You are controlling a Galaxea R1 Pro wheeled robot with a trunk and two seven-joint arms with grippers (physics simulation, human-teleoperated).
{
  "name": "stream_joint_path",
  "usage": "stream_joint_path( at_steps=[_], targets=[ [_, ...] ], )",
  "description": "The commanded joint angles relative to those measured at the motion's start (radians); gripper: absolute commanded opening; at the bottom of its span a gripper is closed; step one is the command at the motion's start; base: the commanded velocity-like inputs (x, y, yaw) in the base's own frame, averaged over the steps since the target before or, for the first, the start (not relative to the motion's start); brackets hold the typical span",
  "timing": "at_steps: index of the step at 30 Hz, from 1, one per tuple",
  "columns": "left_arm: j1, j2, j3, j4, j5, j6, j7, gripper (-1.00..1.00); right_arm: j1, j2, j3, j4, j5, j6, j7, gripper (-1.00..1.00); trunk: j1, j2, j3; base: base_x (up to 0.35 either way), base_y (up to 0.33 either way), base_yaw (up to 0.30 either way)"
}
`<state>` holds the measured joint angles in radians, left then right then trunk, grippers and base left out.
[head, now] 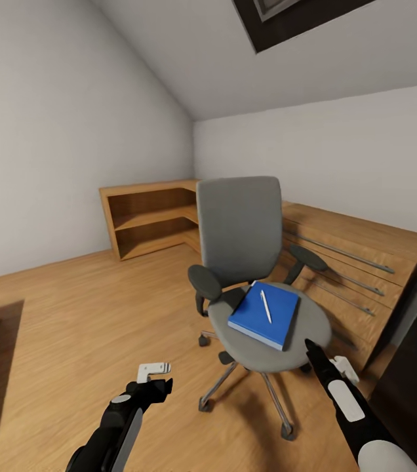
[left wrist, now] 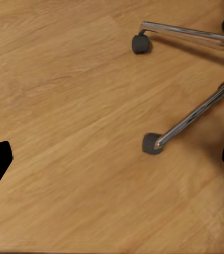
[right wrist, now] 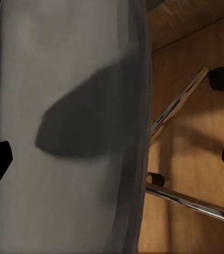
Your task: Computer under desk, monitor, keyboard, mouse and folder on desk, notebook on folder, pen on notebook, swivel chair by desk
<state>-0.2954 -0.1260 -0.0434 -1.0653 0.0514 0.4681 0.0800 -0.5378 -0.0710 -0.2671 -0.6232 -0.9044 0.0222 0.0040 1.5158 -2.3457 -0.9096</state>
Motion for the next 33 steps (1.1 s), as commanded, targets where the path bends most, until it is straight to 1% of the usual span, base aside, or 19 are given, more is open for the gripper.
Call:
stream_joint_path(
  at_steps=[1, 6, 33],
  targets=[
    [-0.001, 0.000, -0.002, -0.001, 0.006, 0.005, 0.007, 1.00, 0.000, 0.000, 0.003, 0.012, -0.013, 0.002, -0.001, 1.00, 0.000, 0.000, -0.002, 0.035, 0.000, 0.168],
    [-0.001, -0.001, -0.001, -0.002, 0.007, 0.004, 0.007, 1.00, 0.000, 0.000, 0.003, 0.011, -0.013, 0.002, 0.000, 1.00, 0.000, 0.000, -0.008, 0.210, 0.000, 0.170],
    [-0.001, -0.001, -0.002, -0.002, 0.006, 0.004, 0.006, 1.00, 0.000, 0.003, 0.005, 0.011, -0.011, 0.002, -0.001, 1.00, 0.000, 0.000, -0.041, 0.318, 0.000, 0.169]
  ],
)
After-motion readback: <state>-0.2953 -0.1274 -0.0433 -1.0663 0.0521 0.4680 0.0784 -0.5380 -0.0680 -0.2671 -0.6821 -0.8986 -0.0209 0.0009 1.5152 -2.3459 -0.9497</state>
